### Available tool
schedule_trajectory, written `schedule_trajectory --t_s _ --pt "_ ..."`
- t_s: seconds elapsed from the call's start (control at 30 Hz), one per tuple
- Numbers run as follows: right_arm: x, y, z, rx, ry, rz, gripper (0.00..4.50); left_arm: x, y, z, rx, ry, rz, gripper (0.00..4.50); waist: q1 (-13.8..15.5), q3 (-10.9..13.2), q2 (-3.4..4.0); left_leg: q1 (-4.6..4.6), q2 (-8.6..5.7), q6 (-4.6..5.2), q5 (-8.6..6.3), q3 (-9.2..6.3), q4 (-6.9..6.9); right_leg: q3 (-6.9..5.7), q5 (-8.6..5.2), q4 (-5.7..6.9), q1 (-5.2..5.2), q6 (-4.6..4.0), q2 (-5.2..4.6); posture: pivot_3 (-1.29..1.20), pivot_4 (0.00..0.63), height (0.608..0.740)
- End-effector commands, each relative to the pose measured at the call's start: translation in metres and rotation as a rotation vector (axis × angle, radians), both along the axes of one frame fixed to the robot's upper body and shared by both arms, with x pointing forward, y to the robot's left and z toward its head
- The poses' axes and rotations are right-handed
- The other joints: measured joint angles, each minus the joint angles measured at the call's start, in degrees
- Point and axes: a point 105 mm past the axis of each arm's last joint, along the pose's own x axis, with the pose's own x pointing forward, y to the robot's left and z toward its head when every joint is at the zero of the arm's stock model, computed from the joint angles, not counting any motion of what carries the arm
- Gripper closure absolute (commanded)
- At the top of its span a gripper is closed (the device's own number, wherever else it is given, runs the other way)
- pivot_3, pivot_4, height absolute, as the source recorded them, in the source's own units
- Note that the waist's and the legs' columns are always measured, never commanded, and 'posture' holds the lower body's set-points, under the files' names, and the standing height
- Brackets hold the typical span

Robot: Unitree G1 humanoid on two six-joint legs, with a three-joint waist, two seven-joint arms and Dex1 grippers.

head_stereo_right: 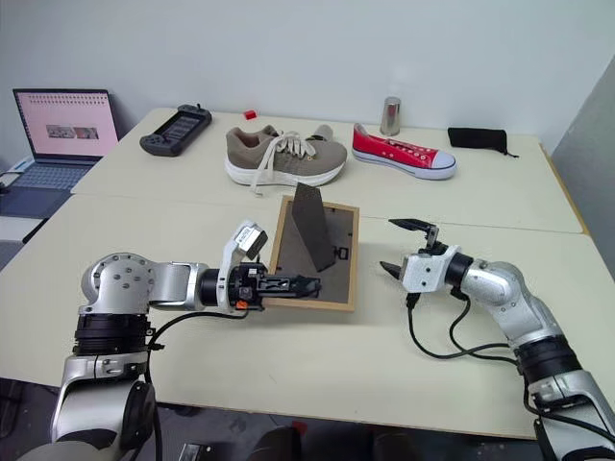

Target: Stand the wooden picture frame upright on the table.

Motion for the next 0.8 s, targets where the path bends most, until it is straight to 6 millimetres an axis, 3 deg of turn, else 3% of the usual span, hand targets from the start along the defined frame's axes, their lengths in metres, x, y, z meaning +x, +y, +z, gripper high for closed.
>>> schedule_trajectory --t_s 0.03,0.17,0.43,0.67,0.8 --pt "-0.006 0.01 0.007 -0.005 -0.15 0.089 0.05 -0.004 -0.005 0.007 -0.058 0.0 -0.004 3.46 0.2 0.0 0.0 0.01 -0.03 0.0 0.0 0.0 0.0 0.01 0.0 0.0 0.01 0.0 -0.03 0.0 0.15 0.74" --pt "-0.01 0.022 0.013 -0.051 -0.327 0.154 0.05 -0.009 -0.009 0.013 -0.112 -0.002 -0.005 3.46 0.4 0.0 0.0 0.01 -0.06 -0.04 0.02 0.02 0.03 0.01 0.0 0.0 0.02 0.0 -0.07 0.0 0.15 0.74" --pt "-0.008 0.045 0.022 -0.024 -0.482 0.215 0.05 -0.015 -0.02 0.014 -0.161 0.028 0.006 3.46 0.5 0.0 0.0 0.07 -0.08 -0.09 0.05 0.02 0.04 0.03 0.01 0.06 0.05 -0.01 -0.11 0.0 0.15 0.74" --pt "-0.004 0.045 0.024 -0.018 -0.516 0.207 0.05 -0.022 -0.024 0.013 -0.151 0.056 0.009 3.46 0.7 0.0 -0.01 0.08 -0.11 -0.09 0.05 -0.02 0.05 0.01 0.01 0.08 0.09 -0.02 -0.12 0.0 0.15 0.74" --pt "-0.004 0.043 0.026 -0.017 -0.525 0.207 0.92 -0.022 -0.026 0.014 -0.155 0.072 0.009 3.46 0.7 0.0 -0.01 0.08 -0.13 -0.09 0.05 -0.01 0.06 0.02 0.01 0.07 0.1 -0.02 -0.13 0.0 0.15 0.74"
